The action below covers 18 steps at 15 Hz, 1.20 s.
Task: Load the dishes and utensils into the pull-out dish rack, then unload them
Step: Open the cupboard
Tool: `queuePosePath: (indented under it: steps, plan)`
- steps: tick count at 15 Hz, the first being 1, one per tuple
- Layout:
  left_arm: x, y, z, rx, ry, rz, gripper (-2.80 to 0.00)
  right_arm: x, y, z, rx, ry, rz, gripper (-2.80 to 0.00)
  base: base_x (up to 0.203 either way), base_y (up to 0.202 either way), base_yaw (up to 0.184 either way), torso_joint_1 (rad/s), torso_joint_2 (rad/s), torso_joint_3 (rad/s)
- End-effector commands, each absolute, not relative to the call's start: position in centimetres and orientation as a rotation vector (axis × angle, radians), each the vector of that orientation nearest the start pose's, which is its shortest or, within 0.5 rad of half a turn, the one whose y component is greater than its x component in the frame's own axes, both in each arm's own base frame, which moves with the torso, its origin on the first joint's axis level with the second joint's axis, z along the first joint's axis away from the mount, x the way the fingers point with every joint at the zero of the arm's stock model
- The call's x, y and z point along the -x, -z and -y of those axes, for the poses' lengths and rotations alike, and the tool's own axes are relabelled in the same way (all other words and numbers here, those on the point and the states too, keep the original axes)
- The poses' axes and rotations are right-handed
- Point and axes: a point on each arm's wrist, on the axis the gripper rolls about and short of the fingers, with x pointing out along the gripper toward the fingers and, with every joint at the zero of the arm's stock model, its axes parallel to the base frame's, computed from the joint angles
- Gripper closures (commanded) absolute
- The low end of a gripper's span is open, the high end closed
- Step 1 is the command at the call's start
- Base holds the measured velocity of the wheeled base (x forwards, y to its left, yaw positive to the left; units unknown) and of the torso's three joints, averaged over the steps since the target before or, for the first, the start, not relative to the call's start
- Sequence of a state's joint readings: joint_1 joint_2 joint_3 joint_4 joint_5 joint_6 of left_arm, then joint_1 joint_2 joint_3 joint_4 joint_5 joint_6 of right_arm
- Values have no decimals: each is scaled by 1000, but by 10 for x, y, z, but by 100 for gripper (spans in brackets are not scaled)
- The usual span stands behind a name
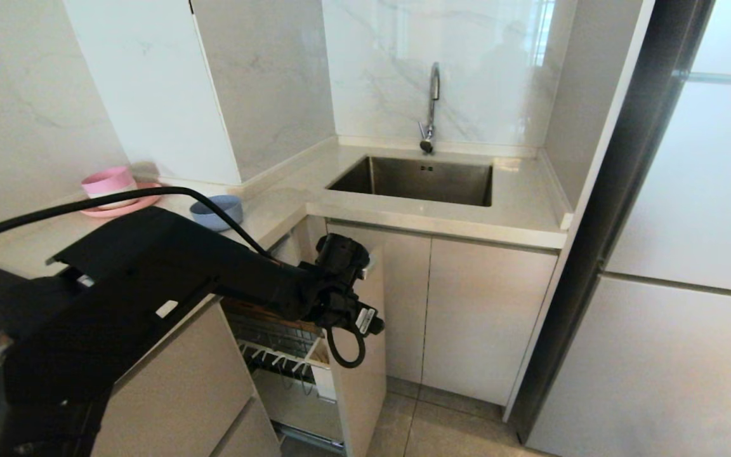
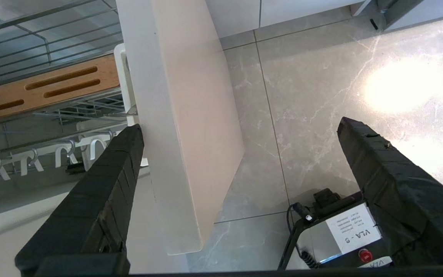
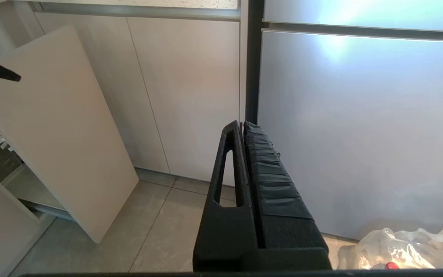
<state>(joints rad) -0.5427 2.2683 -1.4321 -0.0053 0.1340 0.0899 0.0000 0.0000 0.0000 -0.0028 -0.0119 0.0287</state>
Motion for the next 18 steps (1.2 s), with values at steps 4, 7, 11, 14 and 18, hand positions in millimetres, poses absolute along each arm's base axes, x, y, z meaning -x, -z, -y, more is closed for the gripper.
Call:
queuePosePath:
  steps: [4, 7, 11, 14, 18]
  plan:
    - [-366, -70, 241, -378, 468, -773, -280, 23, -76, 0, -29, 12, 2, 0, 0, 0, 0, 0, 0, 0]
    - [-361, -70, 251, -386, 493, -765, -280, 23, -76, 0, -29, 12, 2, 0, 0, 0, 0, 0, 0, 0]
    - [-352, -74, 268, -398, 537, -743, -280, 23, -76, 0, -29, 12, 2, 0, 0, 0, 0, 0, 0, 0]
    - [-347, -73, 282, -408, 566, -732, -280, 23, -76, 0, -29, 12, 2, 0, 0, 0, 0, 0, 0, 0]
    - [-342, -70, 292, -406, 604, -731, -280, 23, -76, 0, -29, 12, 2, 0, 0, 0, 0, 0, 0, 0]
